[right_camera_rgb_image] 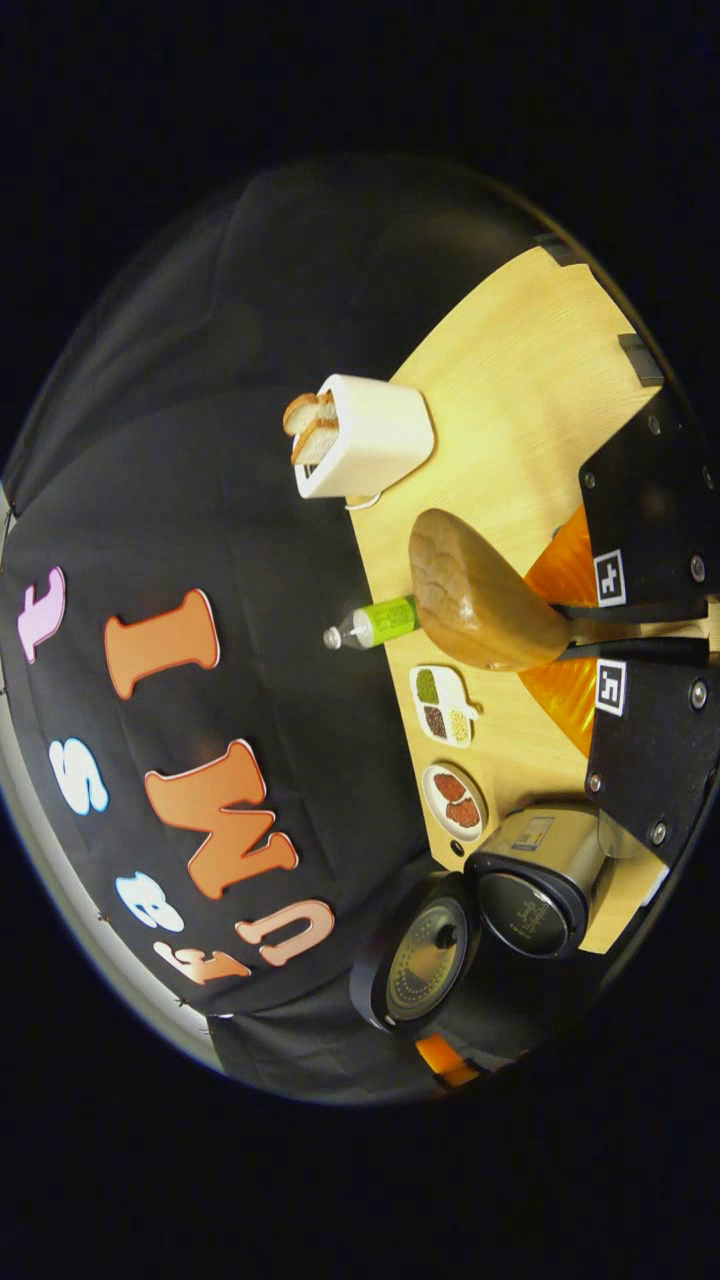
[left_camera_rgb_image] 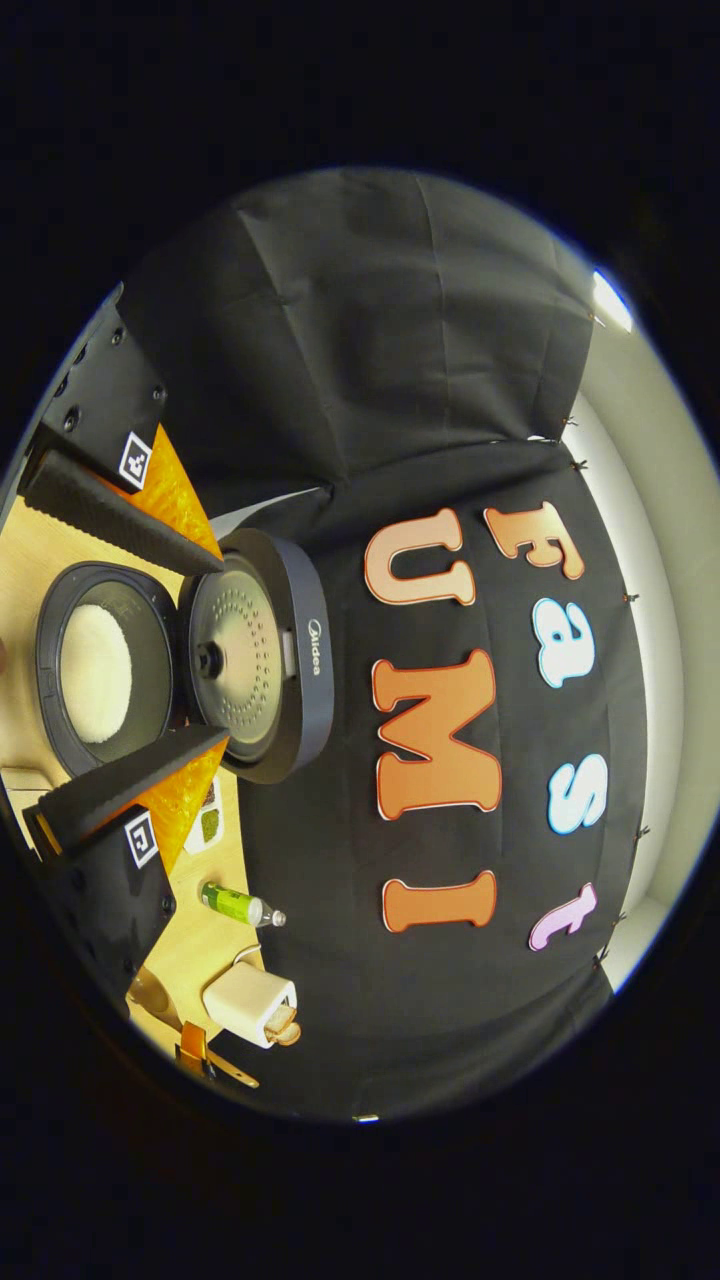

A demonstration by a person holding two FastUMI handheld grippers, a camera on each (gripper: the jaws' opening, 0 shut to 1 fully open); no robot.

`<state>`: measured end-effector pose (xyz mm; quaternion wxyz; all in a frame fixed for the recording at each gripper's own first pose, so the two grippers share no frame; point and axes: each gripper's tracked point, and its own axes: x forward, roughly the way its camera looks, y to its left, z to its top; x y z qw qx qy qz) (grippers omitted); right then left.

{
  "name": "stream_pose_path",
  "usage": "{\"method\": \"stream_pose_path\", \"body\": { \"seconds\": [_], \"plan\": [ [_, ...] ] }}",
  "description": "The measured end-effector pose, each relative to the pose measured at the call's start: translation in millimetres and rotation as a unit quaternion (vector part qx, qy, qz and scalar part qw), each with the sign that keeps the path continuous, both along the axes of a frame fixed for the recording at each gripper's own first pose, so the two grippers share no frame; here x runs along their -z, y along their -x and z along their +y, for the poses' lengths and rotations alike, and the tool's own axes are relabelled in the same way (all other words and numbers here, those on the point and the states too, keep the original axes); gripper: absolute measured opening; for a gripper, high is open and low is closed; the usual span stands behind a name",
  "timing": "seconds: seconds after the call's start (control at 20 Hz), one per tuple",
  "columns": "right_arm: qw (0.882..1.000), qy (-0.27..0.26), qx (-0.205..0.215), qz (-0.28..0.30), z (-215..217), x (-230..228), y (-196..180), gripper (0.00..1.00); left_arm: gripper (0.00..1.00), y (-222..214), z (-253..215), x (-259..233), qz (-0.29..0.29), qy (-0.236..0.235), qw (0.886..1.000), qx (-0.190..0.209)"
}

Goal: Close the left gripper, press the button to open the rice cooker; take a wooden spoon from the chopstick holder with the right hand, scoop a spoonful of rice and pour it into the rice cooker, then put the wooden spoon back into the chopstick holder.

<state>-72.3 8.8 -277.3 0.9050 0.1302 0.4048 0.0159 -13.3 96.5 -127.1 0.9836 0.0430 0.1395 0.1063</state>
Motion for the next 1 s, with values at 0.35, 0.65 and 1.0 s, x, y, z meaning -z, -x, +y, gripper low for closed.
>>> {"method": "stream_pose_path", "body": {
  "seconds": [0.35,0.65,1.0],
  "plan": [
    [0.999,0.0,0.04,0.021,-17.8,24.9,-0.1,0.06,1.0,0.1,-11.7,-4.9,0.002,-0.011,1.0,0.007],
    [0.996,0.004,0.043,0.079,-19.6,63.7,22.3,0.08,0.98,7.9,-8.5,-4.3,0.008,-0.011,1.0,-0.006],
    [0.994,0.002,0.052,0.098,-18.1,85.7,26.2,0.08,0.94,4.5,-15.5,-6.2,0.009,-0.019,1.0,0.001]
  ]
}}
